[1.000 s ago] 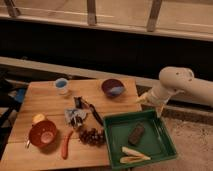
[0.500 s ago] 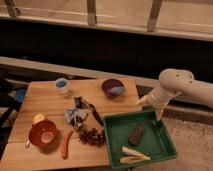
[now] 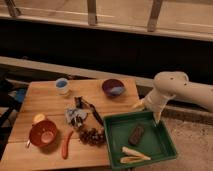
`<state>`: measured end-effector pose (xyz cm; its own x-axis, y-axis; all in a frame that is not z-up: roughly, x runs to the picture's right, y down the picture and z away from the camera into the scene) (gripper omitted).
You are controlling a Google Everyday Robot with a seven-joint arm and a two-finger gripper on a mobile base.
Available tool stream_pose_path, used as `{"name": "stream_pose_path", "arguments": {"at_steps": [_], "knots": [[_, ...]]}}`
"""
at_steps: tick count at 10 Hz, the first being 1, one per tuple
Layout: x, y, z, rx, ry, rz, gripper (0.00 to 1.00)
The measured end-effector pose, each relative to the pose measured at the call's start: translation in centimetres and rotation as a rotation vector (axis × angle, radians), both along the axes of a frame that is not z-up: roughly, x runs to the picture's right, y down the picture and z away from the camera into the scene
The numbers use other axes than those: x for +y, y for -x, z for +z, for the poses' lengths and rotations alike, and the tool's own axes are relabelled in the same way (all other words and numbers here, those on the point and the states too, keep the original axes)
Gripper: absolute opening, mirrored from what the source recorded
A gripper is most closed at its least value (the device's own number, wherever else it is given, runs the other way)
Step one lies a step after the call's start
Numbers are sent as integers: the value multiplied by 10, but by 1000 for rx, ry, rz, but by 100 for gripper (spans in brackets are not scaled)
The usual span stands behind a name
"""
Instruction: Place eraser in red bowl
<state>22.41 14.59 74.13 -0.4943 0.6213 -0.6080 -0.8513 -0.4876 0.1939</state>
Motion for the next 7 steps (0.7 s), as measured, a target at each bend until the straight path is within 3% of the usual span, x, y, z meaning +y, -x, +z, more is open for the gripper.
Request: {"name": "stream_pose_path", "arguments": {"at_steps": [3,7], "knots": [[39,7,2,6,43,-11,80],[61,18,22,-33,94,-1,80]]}}
